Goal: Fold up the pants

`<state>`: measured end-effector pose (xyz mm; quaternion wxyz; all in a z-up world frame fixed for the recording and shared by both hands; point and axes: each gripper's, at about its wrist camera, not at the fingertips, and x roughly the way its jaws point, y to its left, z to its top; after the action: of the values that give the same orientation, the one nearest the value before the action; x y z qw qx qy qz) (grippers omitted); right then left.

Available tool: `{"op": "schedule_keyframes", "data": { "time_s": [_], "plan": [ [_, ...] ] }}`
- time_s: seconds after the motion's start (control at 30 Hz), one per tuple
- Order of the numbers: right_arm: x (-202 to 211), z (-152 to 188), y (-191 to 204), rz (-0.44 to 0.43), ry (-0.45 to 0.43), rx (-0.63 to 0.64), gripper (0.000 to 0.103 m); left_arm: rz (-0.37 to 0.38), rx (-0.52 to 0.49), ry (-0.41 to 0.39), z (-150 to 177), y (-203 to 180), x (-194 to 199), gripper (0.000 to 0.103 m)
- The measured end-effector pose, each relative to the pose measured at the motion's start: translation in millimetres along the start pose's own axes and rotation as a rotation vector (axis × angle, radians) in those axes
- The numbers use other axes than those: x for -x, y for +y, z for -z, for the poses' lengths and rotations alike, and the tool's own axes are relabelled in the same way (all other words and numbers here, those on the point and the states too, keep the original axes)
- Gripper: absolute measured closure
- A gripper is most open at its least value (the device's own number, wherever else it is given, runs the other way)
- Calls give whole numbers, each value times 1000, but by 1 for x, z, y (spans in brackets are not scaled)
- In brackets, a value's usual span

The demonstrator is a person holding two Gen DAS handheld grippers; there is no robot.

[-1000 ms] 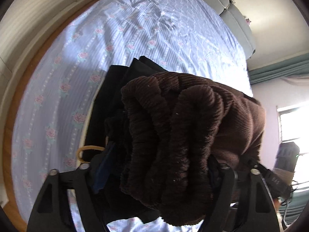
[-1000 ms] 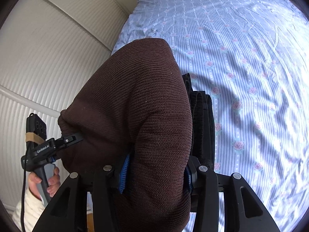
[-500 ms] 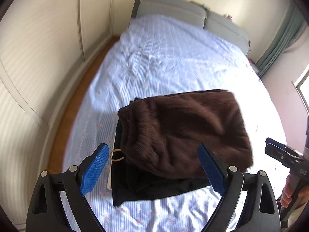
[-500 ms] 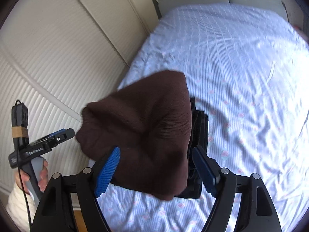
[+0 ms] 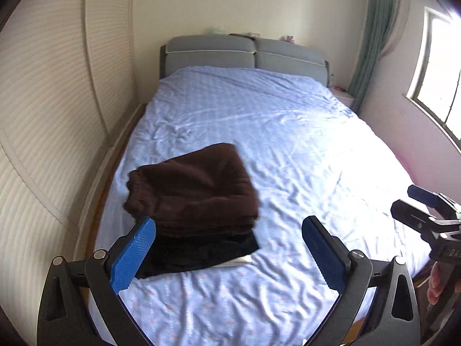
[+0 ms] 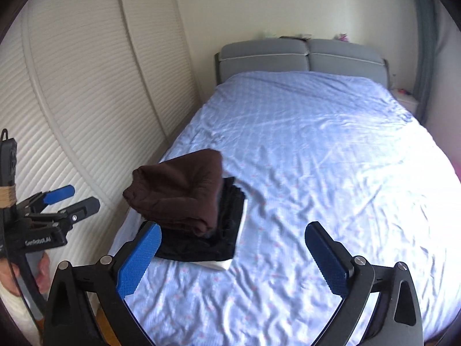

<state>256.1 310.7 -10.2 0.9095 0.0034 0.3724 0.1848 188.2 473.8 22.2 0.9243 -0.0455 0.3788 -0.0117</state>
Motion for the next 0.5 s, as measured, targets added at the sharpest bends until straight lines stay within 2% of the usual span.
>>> {"op": "schedule_keyframes", "data": {
  "time_s": [0.13,0.27,0.4,0.5],
  "plan": [
    [45,13,-24,55,-49,-25,2,69,-4,-20,6,-42,20,0],
    [83,26,-54,106,-82,-53,2,56,-25,-46,16,-91,39,0],
    [121,42,-93,123,-104,-76,2,22,-37,-75,31,-141,56,0],
    [145,55,-123,123,-101,-77,2,34,-24,-78,44,-178,65,0]
  ]
}}
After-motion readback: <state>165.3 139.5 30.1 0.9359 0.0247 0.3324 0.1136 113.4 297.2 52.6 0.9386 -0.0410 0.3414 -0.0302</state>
